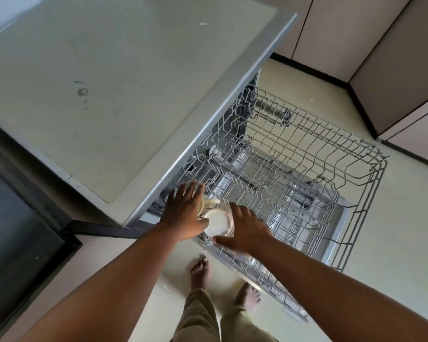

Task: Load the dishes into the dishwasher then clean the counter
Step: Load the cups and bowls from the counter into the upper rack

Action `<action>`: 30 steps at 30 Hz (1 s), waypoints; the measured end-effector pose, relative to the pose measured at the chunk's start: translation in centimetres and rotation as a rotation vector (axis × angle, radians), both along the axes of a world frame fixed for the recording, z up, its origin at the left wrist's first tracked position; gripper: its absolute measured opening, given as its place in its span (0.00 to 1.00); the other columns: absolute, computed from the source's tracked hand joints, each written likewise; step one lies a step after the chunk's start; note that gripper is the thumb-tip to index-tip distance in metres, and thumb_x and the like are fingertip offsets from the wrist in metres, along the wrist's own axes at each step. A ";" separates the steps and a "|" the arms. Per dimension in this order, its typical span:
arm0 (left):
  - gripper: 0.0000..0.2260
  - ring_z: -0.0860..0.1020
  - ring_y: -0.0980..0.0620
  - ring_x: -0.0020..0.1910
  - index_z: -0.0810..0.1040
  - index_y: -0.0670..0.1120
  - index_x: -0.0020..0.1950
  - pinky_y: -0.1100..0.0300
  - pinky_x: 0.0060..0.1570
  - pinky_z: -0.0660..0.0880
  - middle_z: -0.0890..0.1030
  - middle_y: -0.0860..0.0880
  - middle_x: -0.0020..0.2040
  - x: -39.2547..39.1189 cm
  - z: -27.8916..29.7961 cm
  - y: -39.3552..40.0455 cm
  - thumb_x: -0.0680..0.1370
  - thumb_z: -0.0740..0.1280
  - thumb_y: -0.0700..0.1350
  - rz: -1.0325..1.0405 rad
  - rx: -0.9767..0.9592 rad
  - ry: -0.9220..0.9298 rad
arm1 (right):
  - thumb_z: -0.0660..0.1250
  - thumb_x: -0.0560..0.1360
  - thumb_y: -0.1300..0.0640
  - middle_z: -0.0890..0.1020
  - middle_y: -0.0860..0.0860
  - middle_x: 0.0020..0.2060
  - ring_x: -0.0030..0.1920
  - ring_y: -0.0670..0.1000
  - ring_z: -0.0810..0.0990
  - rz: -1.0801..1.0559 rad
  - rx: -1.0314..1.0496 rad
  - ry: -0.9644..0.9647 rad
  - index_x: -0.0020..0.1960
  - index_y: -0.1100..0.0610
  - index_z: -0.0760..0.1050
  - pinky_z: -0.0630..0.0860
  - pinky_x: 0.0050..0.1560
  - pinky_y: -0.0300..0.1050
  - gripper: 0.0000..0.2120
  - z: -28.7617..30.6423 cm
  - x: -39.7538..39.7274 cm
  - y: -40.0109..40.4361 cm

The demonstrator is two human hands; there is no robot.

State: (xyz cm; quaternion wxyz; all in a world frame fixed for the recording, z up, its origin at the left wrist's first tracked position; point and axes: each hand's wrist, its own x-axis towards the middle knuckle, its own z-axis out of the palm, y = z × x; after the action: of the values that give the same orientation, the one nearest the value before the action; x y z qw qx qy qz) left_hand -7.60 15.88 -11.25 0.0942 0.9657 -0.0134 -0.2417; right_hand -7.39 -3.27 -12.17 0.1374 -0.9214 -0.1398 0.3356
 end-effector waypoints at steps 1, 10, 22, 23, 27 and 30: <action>0.43 0.41 0.43 0.78 0.39 0.51 0.79 0.43 0.75 0.42 0.41 0.48 0.80 -0.5 0.7 -0.2 0.75 0.64 0.59 0.008 -0.002 0.000 | 0.66 0.67 0.28 0.56 0.53 0.77 0.76 0.57 0.58 0.025 -0.018 -0.014 0.79 0.51 0.42 0.63 0.71 0.59 0.54 0.6 0.1 -0.1; 0.40 0.53 0.42 0.77 0.46 0.47 0.80 0.48 0.75 0.55 0.50 0.44 0.80 -5.3 9.5 -2.5 0.76 0.66 0.53 0.059 -0.045 -0.002 | 0.68 0.66 0.30 0.61 0.56 0.76 0.76 0.60 0.54 0.330 -0.078 -0.273 0.78 0.52 0.48 0.59 0.72 0.59 0.51 8.8 0.3 2.2; 0.16 0.79 0.49 0.53 0.81 0.47 0.55 0.50 0.54 0.76 0.82 0.49 0.53 -13.1 22.0 7.4 0.76 0.58 0.51 0.087 -0.044 -0.795 | 0.62 0.72 0.34 0.57 0.51 0.77 0.78 0.55 0.49 0.376 0.118 -0.610 0.78 0.51 0.49 0.53 0.76 0.54 0.43 19.9 -2.4 13.4; 0.15 0.77 0.49 0.58 0.80 0.47 0.58 0.50 0.59 0.75 0.81 0.49 0.58 -14.6 22.4 9.5 0.76 0.61 0.51 0.127 -0.040 -0.817 | 0.61 0.72 0.32 0.58 0.51 0.76 0.78 0.55 0.50 0.388 0.135 -0.636 0.78 0.51 0.50 0.53 0.75 0.53 0.43 20.6 -3.4 15.3; 0.23 0.62 0.48 0.74 0.70 0.50 0.70 0.51 0.69 0.61 0.67 0.49 0.73 -21.2 23.8 18.5 0.78 0.61 0.57 0.315 0.105 -0.802 | 0.63 0.71 0.31 0.61 0.51 0.75 0.78 0.55 0.52 0.430 0.226 -0.671 0.78 0.51 0.52 0.56 0.74 0.51 0.44 22.6 -8.7 23.8; 0.31 0.51 0.46 0.77 0.57 0.51 0.77 0.50 0.73 0.54 0.54 0.48 0.78 -26.1 24.1 25.0 0.78 0.57 0.62 0.471 0.218 -0.685 | 0.62 0.70 0.30 0.59 0.51 0.76 0.78 0.56 0.50 0.508 0.263 -0.658 0.78 0.51 0.51 0.54 0.76 0.53 0.45 23.6 -12.8 30.2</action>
State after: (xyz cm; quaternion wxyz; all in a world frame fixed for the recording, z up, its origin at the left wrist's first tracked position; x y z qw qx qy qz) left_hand -33.69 40.88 12.81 0.0342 0.9712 0.2024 0.1208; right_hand -20.17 26.96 11.42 0.1146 -0.8902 -0.4400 0.0265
